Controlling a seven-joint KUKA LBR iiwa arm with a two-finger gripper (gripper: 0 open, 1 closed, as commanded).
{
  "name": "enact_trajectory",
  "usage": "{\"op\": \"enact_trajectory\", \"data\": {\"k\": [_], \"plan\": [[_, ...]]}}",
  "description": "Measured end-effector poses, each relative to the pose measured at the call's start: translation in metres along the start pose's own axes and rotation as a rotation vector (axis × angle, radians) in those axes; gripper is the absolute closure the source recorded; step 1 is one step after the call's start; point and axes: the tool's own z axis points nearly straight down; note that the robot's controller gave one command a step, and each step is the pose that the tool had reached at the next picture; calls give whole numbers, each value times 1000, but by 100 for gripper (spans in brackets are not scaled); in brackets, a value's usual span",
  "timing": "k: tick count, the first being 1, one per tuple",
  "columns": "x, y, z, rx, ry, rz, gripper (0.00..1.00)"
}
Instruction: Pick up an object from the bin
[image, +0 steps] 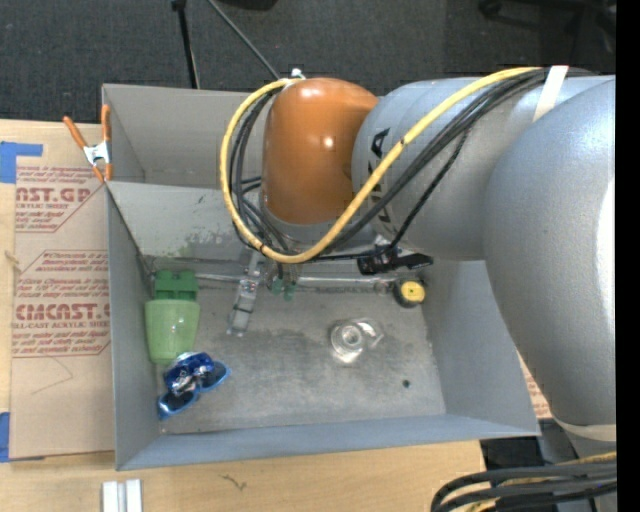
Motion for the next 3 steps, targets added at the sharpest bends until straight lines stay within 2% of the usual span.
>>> {"op": "enact_trajectory", "data": {"k": [1, 2, 3], "plan": [[65, 17, 144, 4, 8, -149, 0], [61, 17, 140, 1, 1, -146, 100], [61, 4, 32, -5, -6, -142, 100]]}}
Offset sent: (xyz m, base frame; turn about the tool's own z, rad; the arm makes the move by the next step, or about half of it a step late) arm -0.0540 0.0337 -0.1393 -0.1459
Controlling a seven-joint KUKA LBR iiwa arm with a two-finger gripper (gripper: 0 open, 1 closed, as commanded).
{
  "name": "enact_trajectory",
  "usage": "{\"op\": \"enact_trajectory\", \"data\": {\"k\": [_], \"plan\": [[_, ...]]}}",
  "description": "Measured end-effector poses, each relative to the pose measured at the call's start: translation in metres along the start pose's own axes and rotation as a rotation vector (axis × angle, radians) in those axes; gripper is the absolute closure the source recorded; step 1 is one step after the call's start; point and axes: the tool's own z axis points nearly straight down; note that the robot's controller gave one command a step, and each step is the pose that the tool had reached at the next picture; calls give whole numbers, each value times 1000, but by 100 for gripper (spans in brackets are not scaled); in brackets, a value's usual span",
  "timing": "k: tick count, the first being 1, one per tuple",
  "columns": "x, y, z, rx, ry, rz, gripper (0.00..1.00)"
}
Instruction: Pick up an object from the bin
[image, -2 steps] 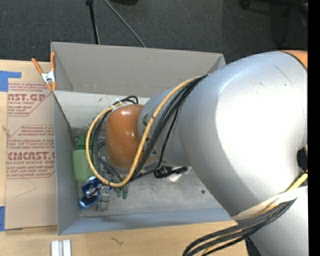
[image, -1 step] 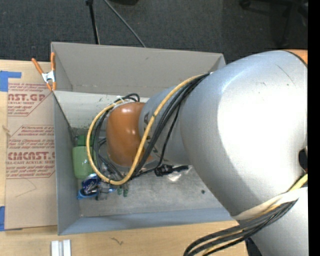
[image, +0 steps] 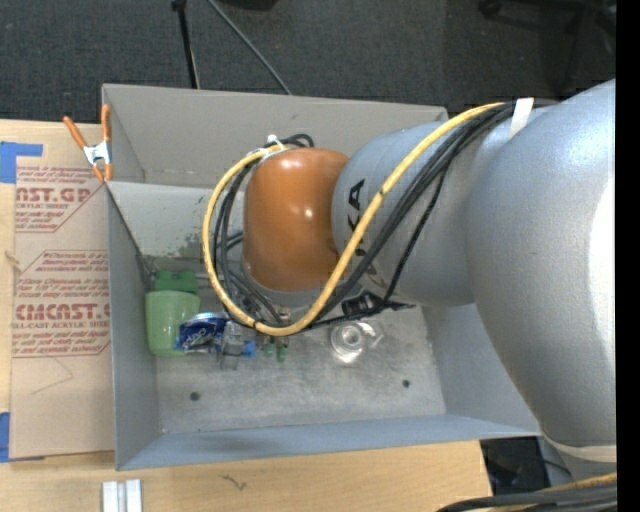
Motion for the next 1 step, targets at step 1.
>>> {"op": "enact_trajectory", "data": {"k": [1], "plan": [[-15, -7, -124, -1, -3, -31, 100]]}}
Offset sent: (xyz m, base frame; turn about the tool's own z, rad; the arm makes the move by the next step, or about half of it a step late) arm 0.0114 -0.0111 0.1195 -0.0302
